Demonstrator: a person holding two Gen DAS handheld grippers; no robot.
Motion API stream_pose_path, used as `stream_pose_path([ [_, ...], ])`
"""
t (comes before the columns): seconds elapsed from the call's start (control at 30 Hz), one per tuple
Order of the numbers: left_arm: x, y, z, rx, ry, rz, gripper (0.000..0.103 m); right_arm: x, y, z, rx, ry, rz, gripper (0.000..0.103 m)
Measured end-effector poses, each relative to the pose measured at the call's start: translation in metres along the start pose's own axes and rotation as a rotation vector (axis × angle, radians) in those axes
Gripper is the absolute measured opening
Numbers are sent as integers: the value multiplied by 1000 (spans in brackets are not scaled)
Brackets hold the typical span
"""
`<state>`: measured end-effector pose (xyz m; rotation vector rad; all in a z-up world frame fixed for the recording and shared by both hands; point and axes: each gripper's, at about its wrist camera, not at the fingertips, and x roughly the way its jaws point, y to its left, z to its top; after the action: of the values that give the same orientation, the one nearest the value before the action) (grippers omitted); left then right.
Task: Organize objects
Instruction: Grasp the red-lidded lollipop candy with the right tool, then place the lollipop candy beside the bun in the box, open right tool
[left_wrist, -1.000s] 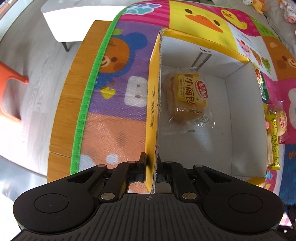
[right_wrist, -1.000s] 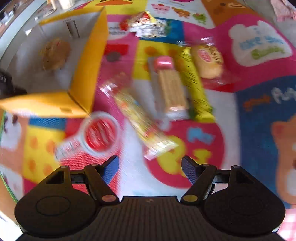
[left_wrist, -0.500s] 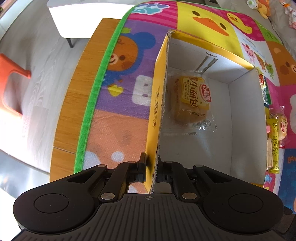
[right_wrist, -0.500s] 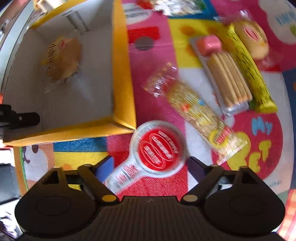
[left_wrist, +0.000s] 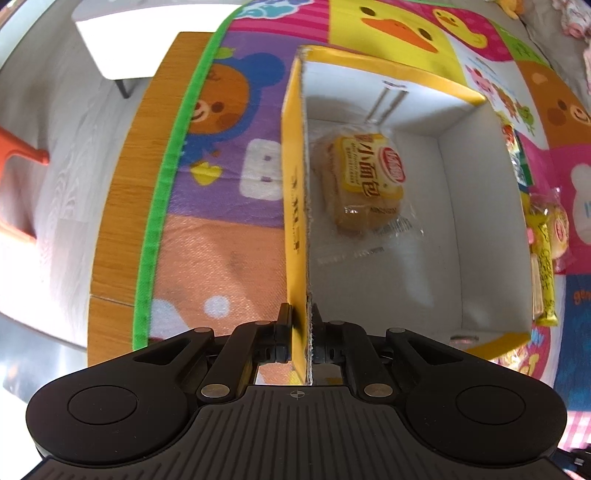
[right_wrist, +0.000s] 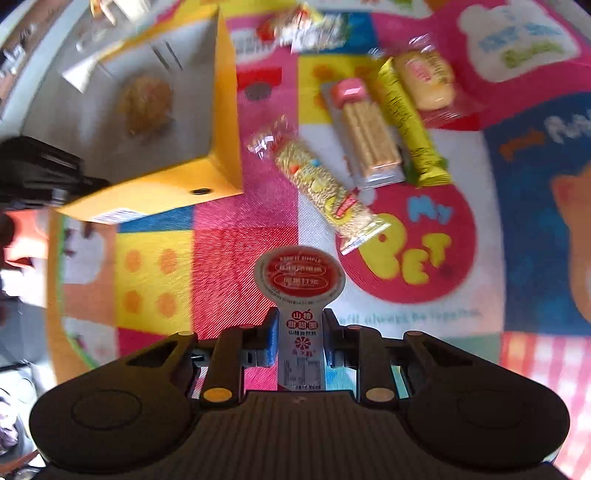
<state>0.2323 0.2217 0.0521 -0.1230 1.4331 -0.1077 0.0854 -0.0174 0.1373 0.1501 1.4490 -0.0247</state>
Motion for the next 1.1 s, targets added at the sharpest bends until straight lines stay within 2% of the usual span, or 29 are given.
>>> stream_pose_path([
  [0.33, 0, 5, -7, 55, 7, -34, 9, -99, 23, -20, -70, -54, 41, 23],
  [0.57, 3, 10, -1, 1, 6, -52, 9, -130, 50, -24, -104, -70, 47, 23],
  [0.73, 2, 13, -4, -4, 7, -74, 9, -139, 59, -16, -83, -75, 53, 23],
  [0.87, 1, 17, -2, -50, 10, -100, 9, -145, 70, -7, -90, -88, 56, 23],
  [0.97, 2, 19, -1, -53, 8, -101, 9, -145, 75, 8, -67, -96, 90, 23],
  [1.03, 3, 20, -1, -49, 8, -99, 9, -148, 82, 24, -49, -135, 99, 23],
  [1.1, 2, 20, 0, -47, 5, -97, 9, -156, 90, 41, -34, -223, 105, 23],
])
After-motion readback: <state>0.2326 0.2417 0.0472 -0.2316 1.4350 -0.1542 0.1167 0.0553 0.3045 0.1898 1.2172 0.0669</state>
